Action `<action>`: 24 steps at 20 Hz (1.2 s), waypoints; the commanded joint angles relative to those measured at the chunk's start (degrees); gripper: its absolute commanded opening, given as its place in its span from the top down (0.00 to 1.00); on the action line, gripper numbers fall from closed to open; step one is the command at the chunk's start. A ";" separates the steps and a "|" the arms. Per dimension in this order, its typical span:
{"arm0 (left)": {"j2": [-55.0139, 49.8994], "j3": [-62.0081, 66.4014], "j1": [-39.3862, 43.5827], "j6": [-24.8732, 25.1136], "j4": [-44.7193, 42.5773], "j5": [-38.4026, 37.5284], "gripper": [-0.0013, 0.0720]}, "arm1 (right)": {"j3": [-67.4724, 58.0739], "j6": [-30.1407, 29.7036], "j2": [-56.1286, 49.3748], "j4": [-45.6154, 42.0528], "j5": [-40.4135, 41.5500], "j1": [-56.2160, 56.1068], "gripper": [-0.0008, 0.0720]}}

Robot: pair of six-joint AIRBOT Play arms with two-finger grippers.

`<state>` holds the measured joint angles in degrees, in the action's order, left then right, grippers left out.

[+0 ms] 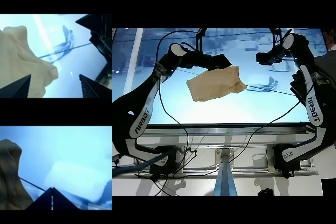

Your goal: Fold the clothes and pants, and hang the long-sleeved shirts on hangers.

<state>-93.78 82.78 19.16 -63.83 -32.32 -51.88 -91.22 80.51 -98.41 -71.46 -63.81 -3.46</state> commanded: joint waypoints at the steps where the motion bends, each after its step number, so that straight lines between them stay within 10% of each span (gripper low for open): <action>1: 1.42 0.04 -3.04 0.42 0.24 -1.81 0.03 | 1.64 -21.68 -2.58 21.00 -6.01 3.82 0.97; 4: 3.04 0.04 -6.40 0.39 0.24 -7.72 0.04 | 3.02 -27.43 -7.32 33.64 -8.37 3.50 0.82; 6: 3.34 0.07 -7.85 0.39 0.24 -10.25 0.03 | 4.31 -19.26 -9.90 32.68 -3.08 1.75 0.01; 9: 3.28 0.04 -8.55 0.42 -0.57 -10.75 0.03 | 4.85 -9.64 -13.20 31.41 0.15 -1.90 0.00; 21: 3.19 0.04 -8.55 0.39 -2.34 -10.54 0.04 | 4.68 -8.57 -14.21 28.79 1.75 -14.47 0.09; 24: 3.19 0.04 -8.57 0.46 -2.38 -10.51 0.04 | 4.68 -9.35 -14.14 25.70 2.21 -17.38 0.97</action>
<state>-90.61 82.78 10.66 -63.44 -34.61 -62.41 -86.46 72.05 -112.68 -43.86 -62.13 -18.33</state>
